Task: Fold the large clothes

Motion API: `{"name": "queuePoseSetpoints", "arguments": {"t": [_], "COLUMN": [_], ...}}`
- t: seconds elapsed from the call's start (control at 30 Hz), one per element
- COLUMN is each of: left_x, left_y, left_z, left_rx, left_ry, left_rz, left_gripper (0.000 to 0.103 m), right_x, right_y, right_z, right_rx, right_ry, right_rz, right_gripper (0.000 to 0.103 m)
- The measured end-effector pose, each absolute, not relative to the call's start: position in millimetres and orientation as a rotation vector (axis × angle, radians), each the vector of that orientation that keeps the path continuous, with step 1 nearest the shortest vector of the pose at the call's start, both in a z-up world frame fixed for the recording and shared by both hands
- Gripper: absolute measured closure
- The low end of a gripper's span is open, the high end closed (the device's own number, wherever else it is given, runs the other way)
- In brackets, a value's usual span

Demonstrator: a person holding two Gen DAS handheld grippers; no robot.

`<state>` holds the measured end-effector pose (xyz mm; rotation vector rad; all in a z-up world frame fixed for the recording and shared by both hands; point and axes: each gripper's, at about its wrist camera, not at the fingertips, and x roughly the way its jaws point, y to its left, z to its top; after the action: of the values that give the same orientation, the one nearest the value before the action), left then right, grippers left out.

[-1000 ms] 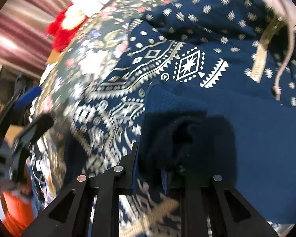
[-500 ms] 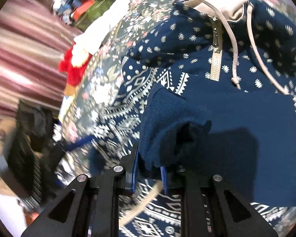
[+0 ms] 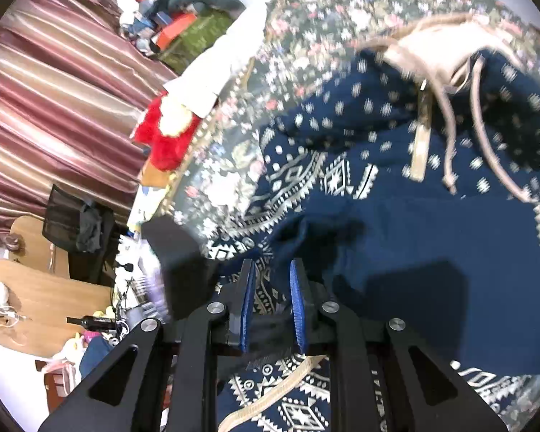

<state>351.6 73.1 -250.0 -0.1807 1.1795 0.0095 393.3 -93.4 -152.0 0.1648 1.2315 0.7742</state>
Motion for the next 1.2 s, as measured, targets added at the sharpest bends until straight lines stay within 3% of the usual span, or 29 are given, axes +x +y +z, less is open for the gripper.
{"name": "queuePoseSetpoints", "arguments": {"t": [0.17, 0.37, 0.47, 0.53, 0.57, 0.63, 0.67, 0.7, 0.73, 0.93, 1.2], "left_x": [342.8, 341.4, 353.0, 359.2, 359.5, 360.0, 360.3, 360.6, 362.1, 364.6, 362.4], "left_y": [92.2, 98.2, 104.4, 104.7, 104.6, 100.1, 96.6, 92.1, 89.1, 95.3, 95.6], "left_z": [-246.0, -231.7, -237.2, -242.6, -243.4, -240.7, -236.5, -230.0, -224.0, -198.6, -202.8], "left_rx": [-0.261, -0.276, -0.29, -0.312, -0.317, -0.304, -0.284, -0.251, -0.218, -0.171, -0.128], "left_ry": [1.172, 1.141, 1.156, 1.156, 1.15, 1.119, 1.104, 1.081, 1.062, 0.992, 0.985], "left_rz": [0.017, -0.042, -0.018, -0.007, -0.002, -0.001, 0.002, 0.016, 0.034, 0.064, 0.085], "left_gripper": [0.017, 0.018, 0.033, 0.049, 0.051, 0.072, 0.077, 0.088, 0.09, 0.09, 0.09], "right_x": [377.3, 361.3, 354.0, 347.6, 342.2, 333.7, 330.0, 328.8, 327.4, 335.2, 358.3], "right_y": [-130.9, -220.9, -276.1, -305.4, -319.4, -341.8, -351.8, -355.3, -359.4, -347.2, -310.8], "right_z": [-106.0, -105.0, -117.6, -128.8, -134.8, -146.4, -153.5, -156.9, -161.8, -180.5, -194.3], "right_rx": [0.023, -0.053, -0.027, -0.023, -0.024, -0.027, -0.024, -0.022, -0.019, -0.009, -0.163], "right_ry": [1.045, 0.947, 0.954, 0.965, 0.969, 0.983, 0.994, 0.999, 1.005, 1.016, 0.971], "right_rz": [0.686, 0.449, 0.348, 0.286, 0.257, 0.217, 0.204, 0.199, 0.196, 0.254, 0.209], "right_gripper": [0.087, 0.087, 0.087, 0.087, 0.087, 0.087, 0.087, 0.087, 0.087, 0.087, 0.087]}}
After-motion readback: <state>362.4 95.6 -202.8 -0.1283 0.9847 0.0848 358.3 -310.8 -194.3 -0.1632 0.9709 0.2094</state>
